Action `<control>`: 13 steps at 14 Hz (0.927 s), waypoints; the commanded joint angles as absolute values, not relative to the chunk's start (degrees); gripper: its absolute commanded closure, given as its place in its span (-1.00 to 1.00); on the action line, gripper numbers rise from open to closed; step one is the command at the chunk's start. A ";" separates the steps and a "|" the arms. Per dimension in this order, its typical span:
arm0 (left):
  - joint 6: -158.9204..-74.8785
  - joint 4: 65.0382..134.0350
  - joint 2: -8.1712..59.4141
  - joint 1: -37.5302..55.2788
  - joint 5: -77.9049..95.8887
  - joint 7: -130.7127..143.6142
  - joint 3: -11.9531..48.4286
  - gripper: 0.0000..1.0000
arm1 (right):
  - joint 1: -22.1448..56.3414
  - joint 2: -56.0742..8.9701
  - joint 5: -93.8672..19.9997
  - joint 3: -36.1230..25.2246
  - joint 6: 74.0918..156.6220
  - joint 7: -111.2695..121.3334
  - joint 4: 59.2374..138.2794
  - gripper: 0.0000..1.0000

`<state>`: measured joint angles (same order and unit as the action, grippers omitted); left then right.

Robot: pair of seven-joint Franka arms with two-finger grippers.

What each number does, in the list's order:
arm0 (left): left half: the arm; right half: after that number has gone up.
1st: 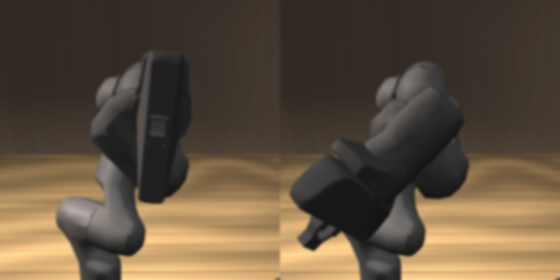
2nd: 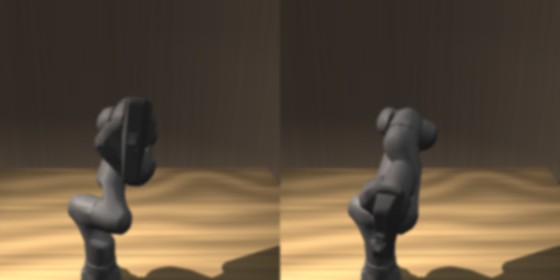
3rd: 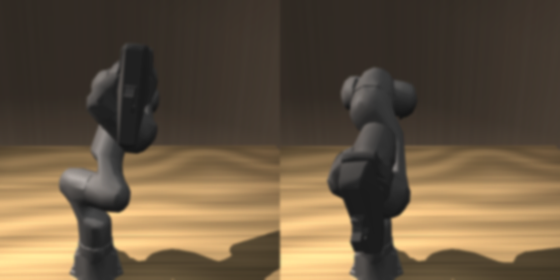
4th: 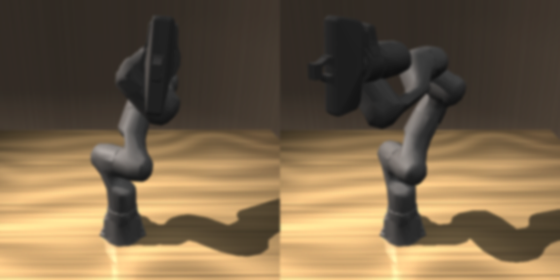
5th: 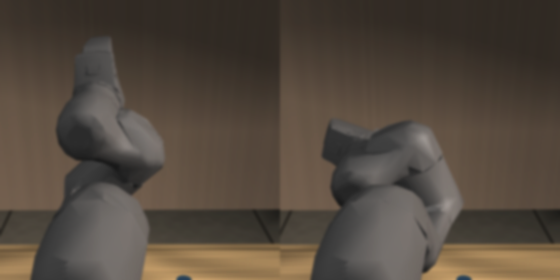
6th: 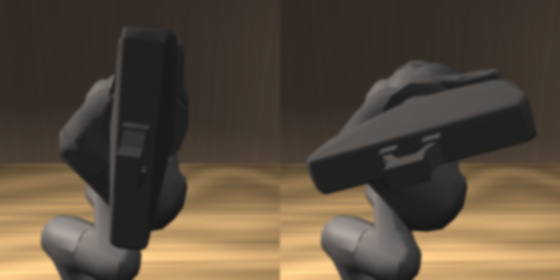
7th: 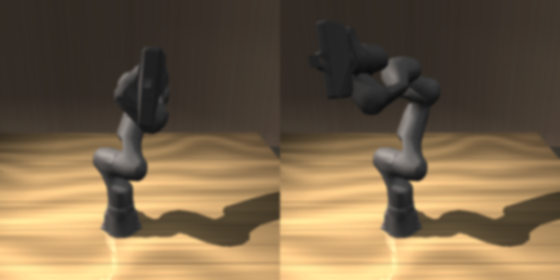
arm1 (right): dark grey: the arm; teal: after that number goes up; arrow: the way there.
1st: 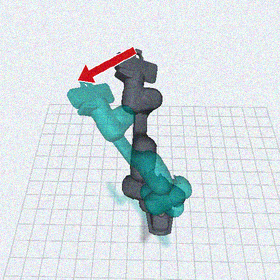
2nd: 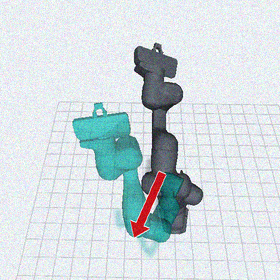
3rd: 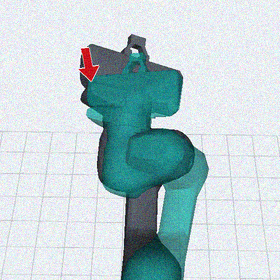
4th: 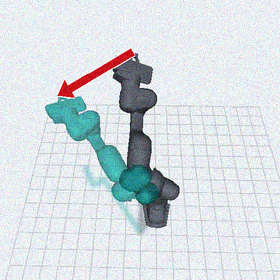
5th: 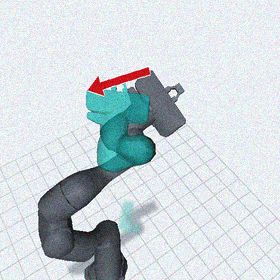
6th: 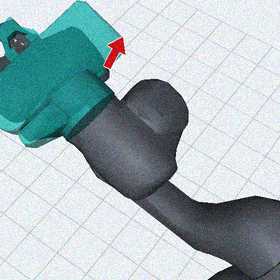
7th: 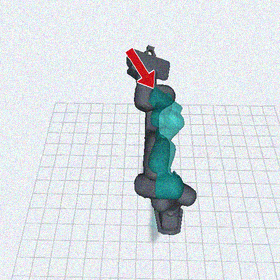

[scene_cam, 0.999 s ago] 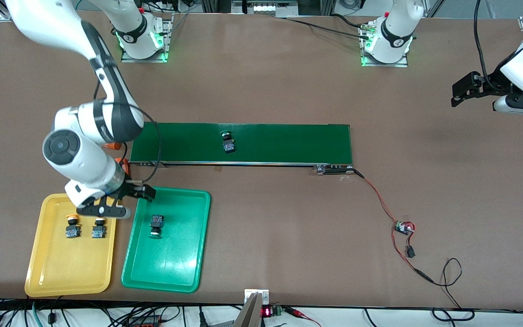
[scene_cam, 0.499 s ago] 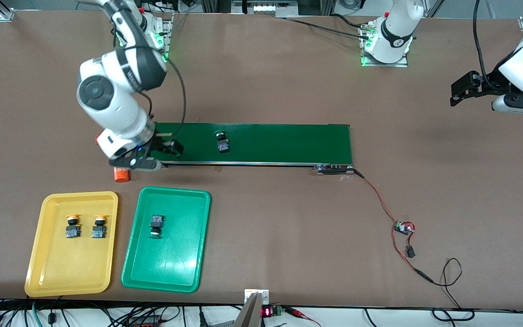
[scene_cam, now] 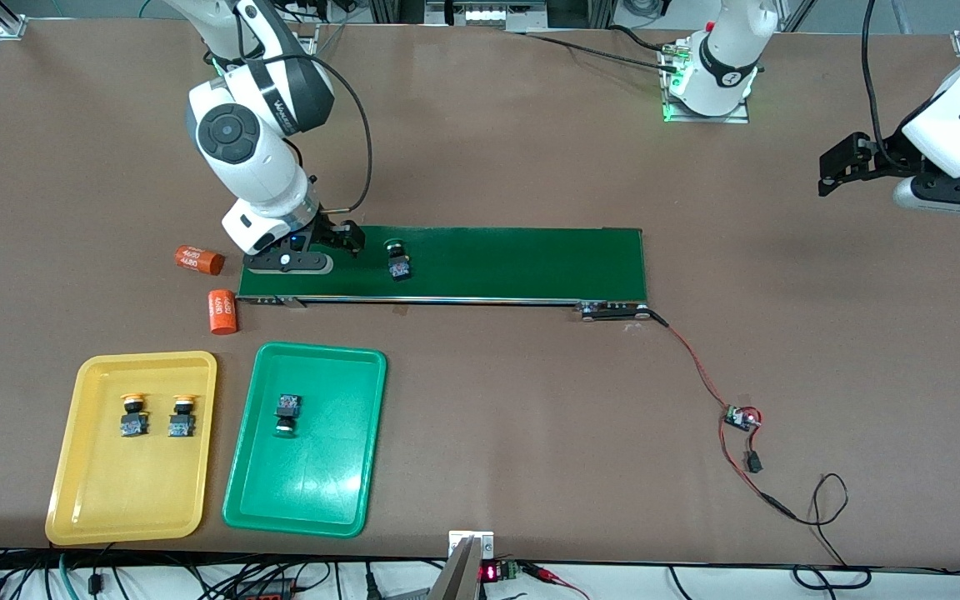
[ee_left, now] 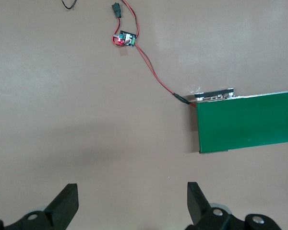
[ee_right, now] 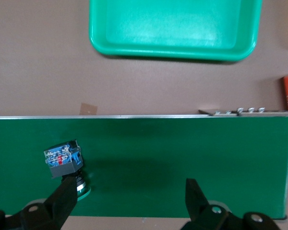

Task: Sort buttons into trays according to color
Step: 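Move the right gripper back above the next button at the belt end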

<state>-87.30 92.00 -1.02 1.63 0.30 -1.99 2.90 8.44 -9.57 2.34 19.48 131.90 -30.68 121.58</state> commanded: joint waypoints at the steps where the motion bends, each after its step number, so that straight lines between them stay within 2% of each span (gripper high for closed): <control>1: -87.27 91.58 -0.70 1.67 -0.88 -4.04 3.16 -1.00 | 7.12 -8.26 2.02 21.53 134.30 -32.78 124.63 -1.00; 13: -88.24 91.32 0.61 2.28 -0.97 -4.13 3.60 -1.00 | 7.91 -12.03 2.64 22.15 137.72 -33.40 124.89 -1.00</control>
<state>-88.09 91.99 -0.12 1.91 0.30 -2.83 3.20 8.41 -11.14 2.36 21.21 136.12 -32.56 124.28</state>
